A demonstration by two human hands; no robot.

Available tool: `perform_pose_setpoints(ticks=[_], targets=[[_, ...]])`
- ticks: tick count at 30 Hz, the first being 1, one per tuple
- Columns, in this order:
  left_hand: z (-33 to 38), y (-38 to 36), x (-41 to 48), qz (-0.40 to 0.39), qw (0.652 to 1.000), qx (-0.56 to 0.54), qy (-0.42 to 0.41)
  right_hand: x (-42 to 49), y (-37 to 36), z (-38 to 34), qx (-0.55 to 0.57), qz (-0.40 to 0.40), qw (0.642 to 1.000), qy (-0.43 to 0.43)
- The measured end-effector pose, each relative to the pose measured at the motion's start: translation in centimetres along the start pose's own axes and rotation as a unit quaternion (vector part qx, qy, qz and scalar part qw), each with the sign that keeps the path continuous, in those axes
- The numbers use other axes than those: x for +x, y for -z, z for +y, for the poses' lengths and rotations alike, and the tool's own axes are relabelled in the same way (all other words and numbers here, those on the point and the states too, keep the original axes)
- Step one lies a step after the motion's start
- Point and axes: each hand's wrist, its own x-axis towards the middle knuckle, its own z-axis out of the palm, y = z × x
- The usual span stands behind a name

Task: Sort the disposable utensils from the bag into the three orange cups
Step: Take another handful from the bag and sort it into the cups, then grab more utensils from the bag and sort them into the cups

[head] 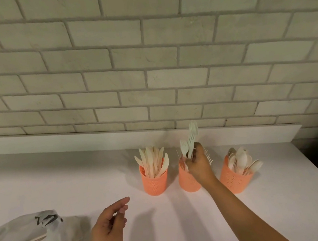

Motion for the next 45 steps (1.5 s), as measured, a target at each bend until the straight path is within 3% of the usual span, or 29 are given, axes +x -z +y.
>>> perform_pose_setpoints(ticks=[3, 9, 14, 18, 22, 24, 26, 29, 31, 33, 38, 41, 45], targets=[[0.4, 0.0, -0.2, 0.000, 1.000, 0.003, -0.001, -0.1, -0.5, 0.7, 0.007, 0.002, 0.999, -0.031], [0.8, 0.3, -0.6, 0.010, 1.000, 0.010, -0.001, 0.0, -0.2, 0.8, -0.032, 0.029, 0.999, -0.008], [1.2, 1.4, -1.1, 0.016, 1.000, 0.010, -0.011, -0.4, 0.7, -1.0, 0.057, 0.061, 0.996, -0.017], [1.7, 4.0, -1.2, 0.025, 0.998, 0.032, -0.041, -1.0, 1.1, -2.8, 0.080, 0.097, 0.991, 0.045], [2.2, 9.7, -0.8, 0.076, 0.987, 0.108, -0.092, -4.9, 0.1, -4.9, 0.032, 0.076, 0.985, 0.152], [1.8, 13.7, -0.1, 0.108, 0.969, 0.185, -0.121, -8.0, -1.5, -6.0, 0.012, 0.033, 0.985, 0.169], [0.4, 17.8, 0.7, 0.144, 0.925, 0.322, -0.144, -11.2, -3.6, -6.4, 0.007, -0.028, 0.986, 0.162], [-2.1, 22.9, 1.6, 0.178, 0.867, 0.461, -0.065, -15.8, -7.6, -6.3, 0.002, -0.100, 0.986, 0.134], [-3.5, 25.0, 2.0, 0.148, 0.870, 0.469, -0.039, -18.4, -10.9, -6.2, 0.007, -0.125, 0.986, 0.108], [-4.6, 26.0, 2.8, 0.104, 0.895, 0.432, -0.045, -20.3, -14.7, -6.3, 0.009, -0.125, 0.987, 0.096], [-5.9, 26.6, 5.9, 0.046, 0.933, 0.354, -0.046, -22.5, -24.1, -6.3, -0.044, -0.080, 0.991, 0.099], [-6.3, 26.4, 7.5, 0.011, 0.920, 0.390, -0.042, -22.0, -27.1, -6.4, -0.065, -0.104, 0.991, 0.047], [-6.4, 27.6, 9.5, -0.077, 0.907, 0.412, -0.042, -20.3, -28.4, -7.0, -0.184, -0.179, 0.967, 0.001]])
